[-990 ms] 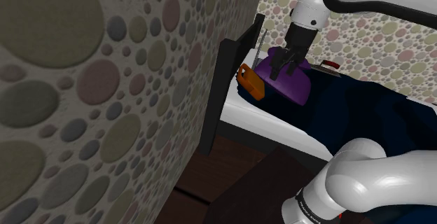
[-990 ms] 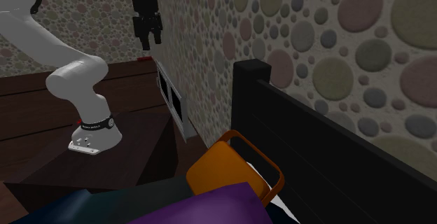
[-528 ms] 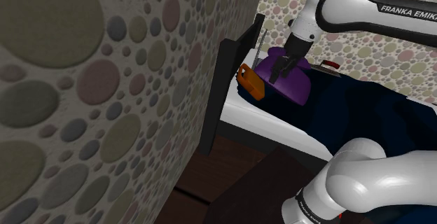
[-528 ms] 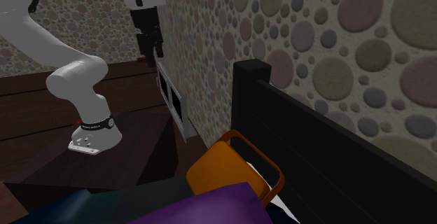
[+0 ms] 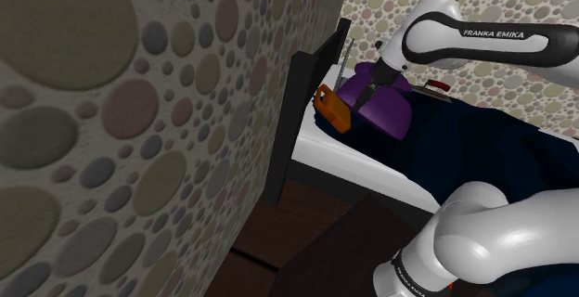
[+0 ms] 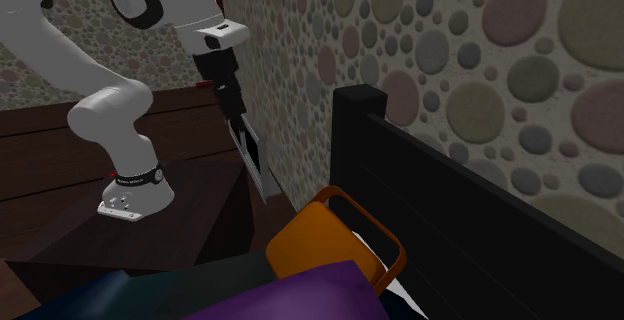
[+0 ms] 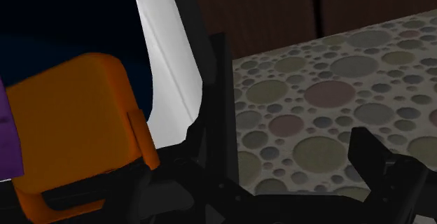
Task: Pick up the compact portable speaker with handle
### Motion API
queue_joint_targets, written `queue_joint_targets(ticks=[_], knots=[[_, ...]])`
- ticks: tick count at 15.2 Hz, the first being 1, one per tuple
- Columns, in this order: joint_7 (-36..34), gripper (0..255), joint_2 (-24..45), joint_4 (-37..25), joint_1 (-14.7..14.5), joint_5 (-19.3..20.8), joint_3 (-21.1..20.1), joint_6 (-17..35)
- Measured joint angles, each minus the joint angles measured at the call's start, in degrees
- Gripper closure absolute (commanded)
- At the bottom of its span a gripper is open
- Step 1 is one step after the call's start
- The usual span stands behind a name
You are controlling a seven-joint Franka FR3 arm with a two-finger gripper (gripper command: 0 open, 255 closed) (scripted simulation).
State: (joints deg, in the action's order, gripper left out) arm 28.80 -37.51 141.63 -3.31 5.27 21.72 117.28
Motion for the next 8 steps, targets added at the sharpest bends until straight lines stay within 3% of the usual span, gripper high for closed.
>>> queue_joint_targets(ticks=[4, 8], knots=[[11.5, 0, 6.6, -1.6, -4.3, -2.9, 8.0, 8.2], [25.1, 0, 14.7, -5.7, -11.2, -9.7, 17.2, 14.2]])
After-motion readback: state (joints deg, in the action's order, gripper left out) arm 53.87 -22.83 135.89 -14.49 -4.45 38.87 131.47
